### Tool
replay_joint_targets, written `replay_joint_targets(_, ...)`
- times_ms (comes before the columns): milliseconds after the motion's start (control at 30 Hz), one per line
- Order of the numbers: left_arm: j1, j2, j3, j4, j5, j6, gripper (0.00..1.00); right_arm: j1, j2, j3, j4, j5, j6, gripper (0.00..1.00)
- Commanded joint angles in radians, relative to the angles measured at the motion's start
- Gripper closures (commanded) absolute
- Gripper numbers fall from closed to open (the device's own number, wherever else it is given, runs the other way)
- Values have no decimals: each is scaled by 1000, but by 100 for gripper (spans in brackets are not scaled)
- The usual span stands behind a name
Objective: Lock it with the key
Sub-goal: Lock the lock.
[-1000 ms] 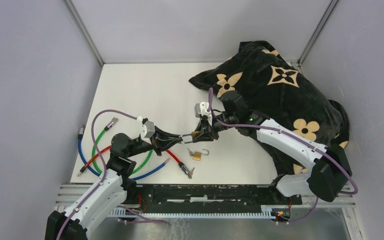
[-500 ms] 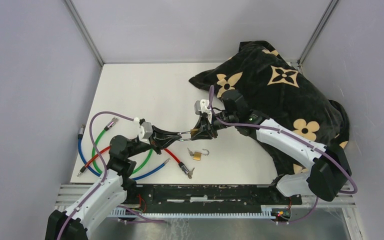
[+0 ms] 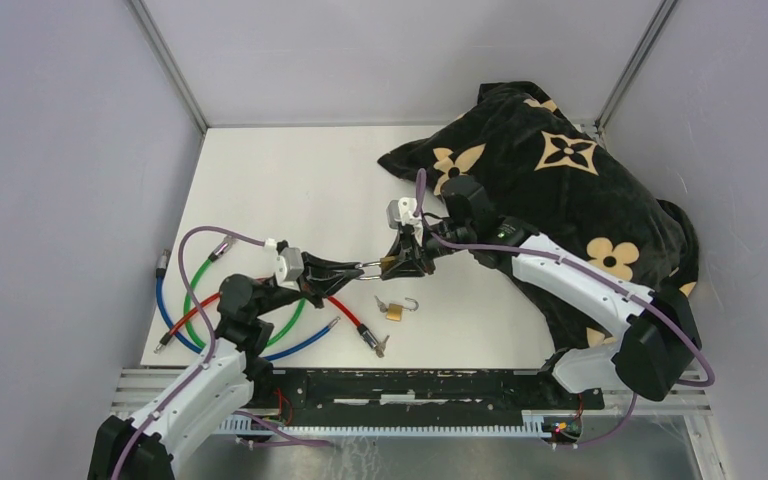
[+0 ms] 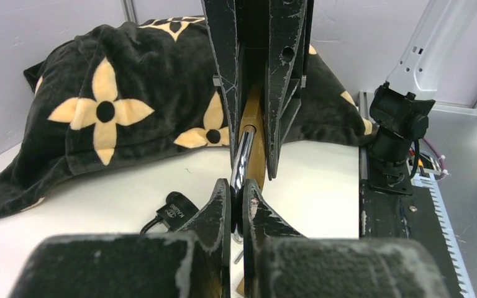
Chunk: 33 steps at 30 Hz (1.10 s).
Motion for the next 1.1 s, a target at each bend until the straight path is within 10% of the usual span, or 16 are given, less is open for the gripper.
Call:
replay_joint_targets(0,-48,31,4,119,-54,16,98,63,-49,-55,437,-65,229,100)
replay_joint_targets(200,-117,66,5,119,-103,-37,98,66,-70,-120,689,93,425,100)
replay_joint_targets(1067,-296,149,-21,146,-150,-166,98,30,76,110,654,230,415,100)
